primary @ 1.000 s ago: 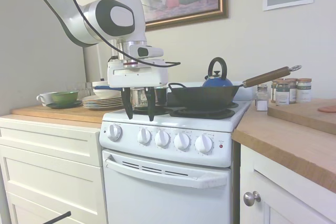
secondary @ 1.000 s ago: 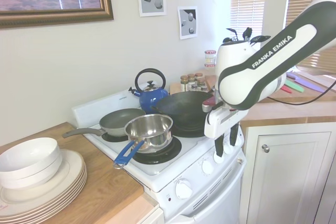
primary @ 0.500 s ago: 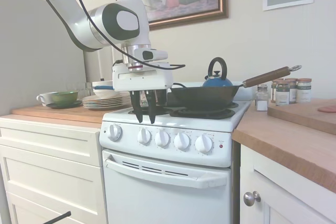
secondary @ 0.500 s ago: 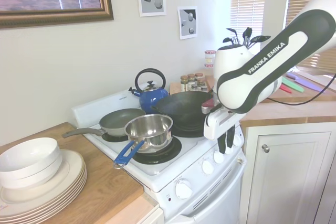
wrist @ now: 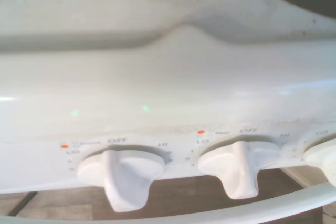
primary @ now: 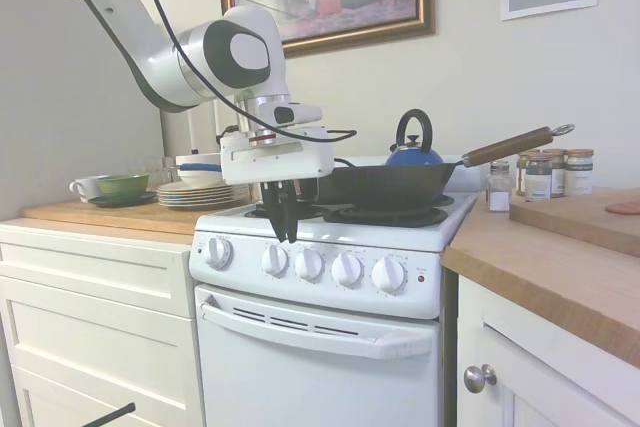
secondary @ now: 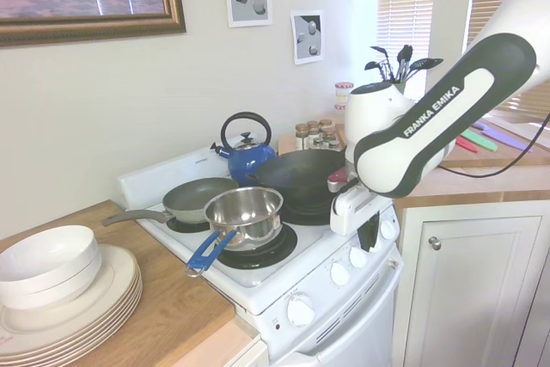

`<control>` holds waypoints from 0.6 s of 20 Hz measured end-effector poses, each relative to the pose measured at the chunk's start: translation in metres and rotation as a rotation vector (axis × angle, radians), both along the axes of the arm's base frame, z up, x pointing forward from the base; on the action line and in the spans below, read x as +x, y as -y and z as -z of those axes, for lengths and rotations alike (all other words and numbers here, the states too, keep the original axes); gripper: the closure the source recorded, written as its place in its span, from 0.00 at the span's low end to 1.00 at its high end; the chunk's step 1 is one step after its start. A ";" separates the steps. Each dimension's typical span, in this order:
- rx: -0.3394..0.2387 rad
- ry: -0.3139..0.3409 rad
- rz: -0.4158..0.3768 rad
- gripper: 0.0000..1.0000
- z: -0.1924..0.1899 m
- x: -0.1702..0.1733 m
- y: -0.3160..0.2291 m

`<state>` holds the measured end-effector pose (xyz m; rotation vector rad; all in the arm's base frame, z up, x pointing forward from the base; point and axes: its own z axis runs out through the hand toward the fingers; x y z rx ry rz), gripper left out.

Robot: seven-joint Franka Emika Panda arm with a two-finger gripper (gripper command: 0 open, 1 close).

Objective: Turn on the stove on the top left

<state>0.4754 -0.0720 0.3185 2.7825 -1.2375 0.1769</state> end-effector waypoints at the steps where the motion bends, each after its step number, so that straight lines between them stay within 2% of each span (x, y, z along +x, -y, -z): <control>1: -0.005 0.002 0.002 1.00 0.002 0.001 0.000; 12: -0.028 0.012 0.025 1.00 0.007 0.010 0.015</control>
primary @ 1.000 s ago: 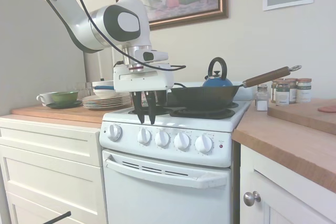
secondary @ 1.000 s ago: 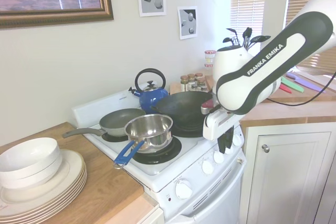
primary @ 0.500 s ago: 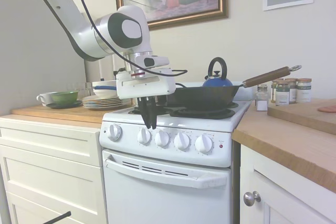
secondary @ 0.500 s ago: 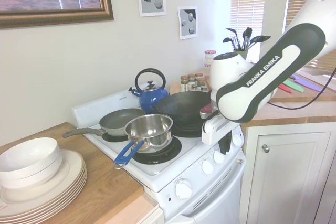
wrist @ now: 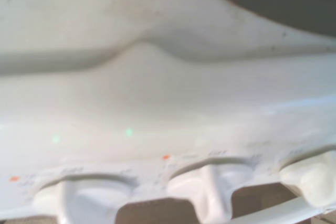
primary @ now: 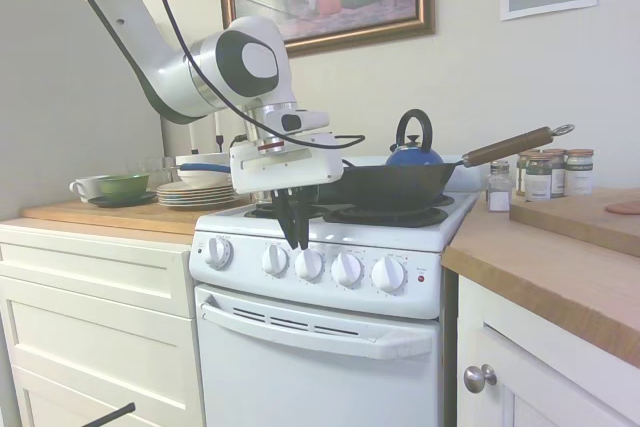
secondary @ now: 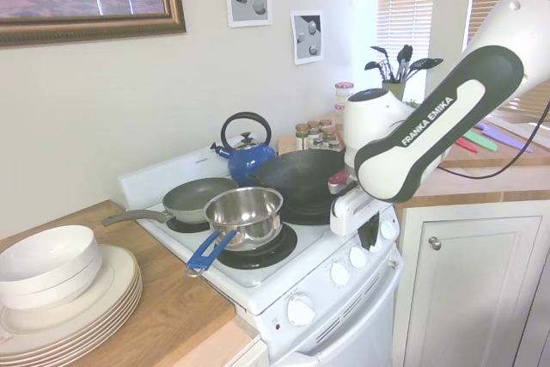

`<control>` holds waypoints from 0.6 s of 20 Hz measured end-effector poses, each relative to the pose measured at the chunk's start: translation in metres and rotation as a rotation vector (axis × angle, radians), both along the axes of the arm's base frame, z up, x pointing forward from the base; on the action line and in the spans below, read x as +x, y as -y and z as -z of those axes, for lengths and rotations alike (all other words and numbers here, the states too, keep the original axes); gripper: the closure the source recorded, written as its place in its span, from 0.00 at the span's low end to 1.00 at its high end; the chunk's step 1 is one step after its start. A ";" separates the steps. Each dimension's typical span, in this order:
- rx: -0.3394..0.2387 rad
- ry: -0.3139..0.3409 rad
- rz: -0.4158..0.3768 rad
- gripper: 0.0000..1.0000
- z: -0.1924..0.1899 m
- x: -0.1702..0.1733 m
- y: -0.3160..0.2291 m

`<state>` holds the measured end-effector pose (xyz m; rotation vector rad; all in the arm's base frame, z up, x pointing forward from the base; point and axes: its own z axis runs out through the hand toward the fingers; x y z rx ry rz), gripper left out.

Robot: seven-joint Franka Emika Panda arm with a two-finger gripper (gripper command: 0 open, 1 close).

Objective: Turn on the stove on the top left

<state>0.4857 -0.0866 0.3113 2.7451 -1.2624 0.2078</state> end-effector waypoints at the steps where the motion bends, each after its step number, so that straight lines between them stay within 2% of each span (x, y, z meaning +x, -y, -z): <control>1: -0.001 -0.001 0.002 1.00 0.001 0.002 0.002; 12: -0.018 -0.013 -0.013 1.00 0.019 0.019 0.008</control>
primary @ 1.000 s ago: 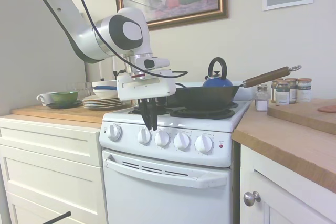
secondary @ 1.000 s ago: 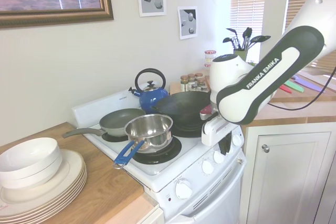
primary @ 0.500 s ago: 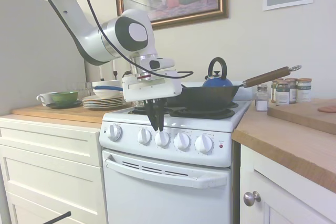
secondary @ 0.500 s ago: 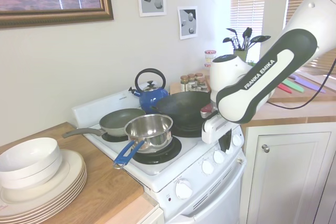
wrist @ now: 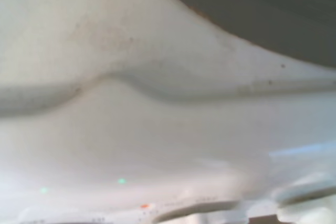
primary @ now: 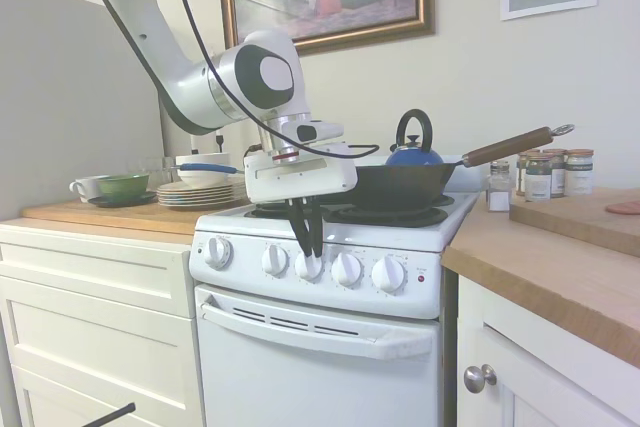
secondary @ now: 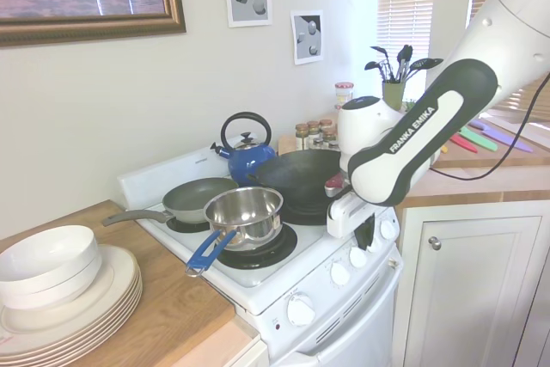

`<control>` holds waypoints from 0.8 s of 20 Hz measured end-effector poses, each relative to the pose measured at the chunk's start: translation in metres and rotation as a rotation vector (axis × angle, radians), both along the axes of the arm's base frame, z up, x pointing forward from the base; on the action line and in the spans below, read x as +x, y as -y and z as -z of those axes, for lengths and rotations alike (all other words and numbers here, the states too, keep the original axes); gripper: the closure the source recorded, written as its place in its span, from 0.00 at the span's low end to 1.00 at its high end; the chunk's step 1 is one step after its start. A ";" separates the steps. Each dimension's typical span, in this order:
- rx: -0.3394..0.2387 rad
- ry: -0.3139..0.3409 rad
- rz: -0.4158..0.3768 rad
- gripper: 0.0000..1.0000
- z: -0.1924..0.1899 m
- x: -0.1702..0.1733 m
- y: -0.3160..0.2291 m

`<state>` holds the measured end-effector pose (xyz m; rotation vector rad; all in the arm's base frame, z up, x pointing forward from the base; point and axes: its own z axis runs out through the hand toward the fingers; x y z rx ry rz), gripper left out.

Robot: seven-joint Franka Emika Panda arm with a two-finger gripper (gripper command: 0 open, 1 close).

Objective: Turn on the stove on the top left

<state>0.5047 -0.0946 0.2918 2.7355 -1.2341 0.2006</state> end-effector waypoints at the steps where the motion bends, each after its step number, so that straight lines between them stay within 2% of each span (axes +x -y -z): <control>1: -0.001 -0.003 -0.002 1.00 0.002 0.001 -0.001; 16: -0.014 -0.003 -0.006 1.00 0.000 0.002 -0.013</control>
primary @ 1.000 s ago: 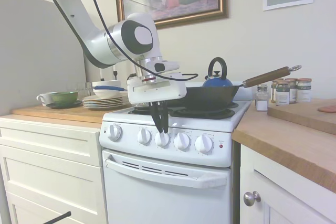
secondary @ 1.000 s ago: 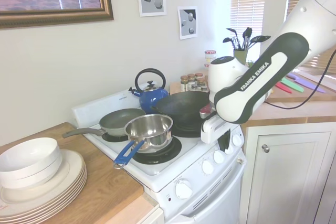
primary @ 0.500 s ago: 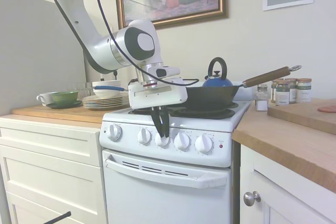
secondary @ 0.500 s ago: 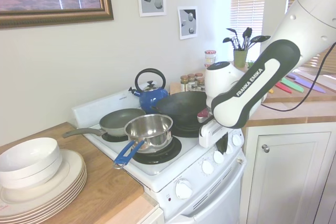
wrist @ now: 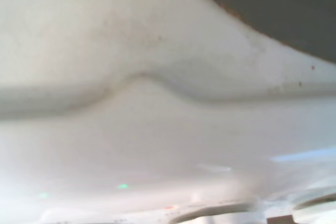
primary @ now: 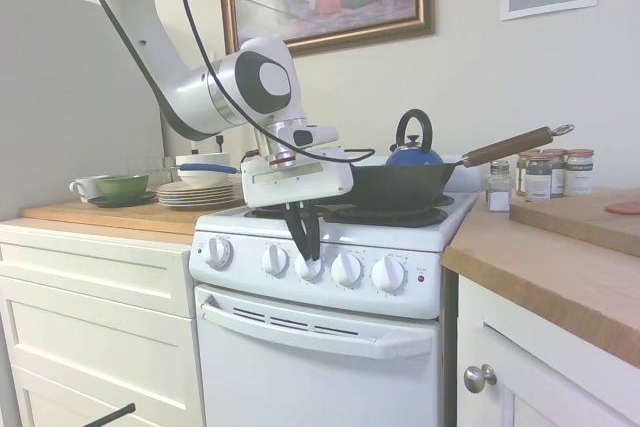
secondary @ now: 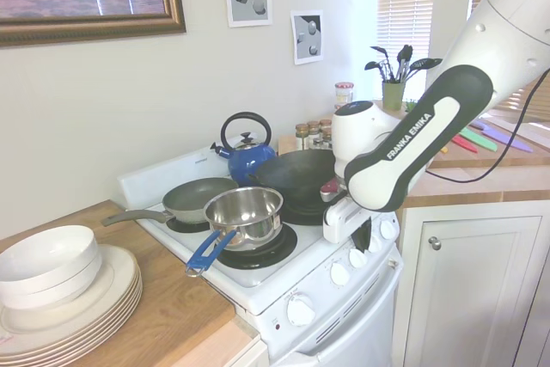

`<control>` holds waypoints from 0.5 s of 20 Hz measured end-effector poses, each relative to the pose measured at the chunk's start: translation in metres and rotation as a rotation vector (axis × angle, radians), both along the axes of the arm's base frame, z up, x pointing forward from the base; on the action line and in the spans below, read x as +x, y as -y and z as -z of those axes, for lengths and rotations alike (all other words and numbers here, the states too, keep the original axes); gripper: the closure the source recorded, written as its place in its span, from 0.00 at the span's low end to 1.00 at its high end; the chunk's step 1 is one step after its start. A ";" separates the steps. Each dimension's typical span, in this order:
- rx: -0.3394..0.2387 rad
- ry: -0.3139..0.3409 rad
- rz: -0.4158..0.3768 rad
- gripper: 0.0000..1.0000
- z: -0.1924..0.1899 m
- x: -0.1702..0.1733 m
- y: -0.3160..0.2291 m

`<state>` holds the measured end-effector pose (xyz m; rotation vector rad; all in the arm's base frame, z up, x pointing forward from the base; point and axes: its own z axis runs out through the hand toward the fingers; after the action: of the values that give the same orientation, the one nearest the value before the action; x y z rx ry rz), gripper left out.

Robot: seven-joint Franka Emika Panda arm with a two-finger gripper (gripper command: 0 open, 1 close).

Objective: Turn on the stove on the top left

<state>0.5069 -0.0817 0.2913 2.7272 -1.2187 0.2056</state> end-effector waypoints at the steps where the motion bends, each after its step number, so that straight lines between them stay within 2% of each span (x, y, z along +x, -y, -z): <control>1: 0.000 0.002 -0.001 1.00 -0.001 0.000 -0.001; 10: 0.003 0.004 0.000 1.00 -0.002 0.001 -0.013</control>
<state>0.5084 -0.0684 0.2932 2.7308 -1.2219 0.2099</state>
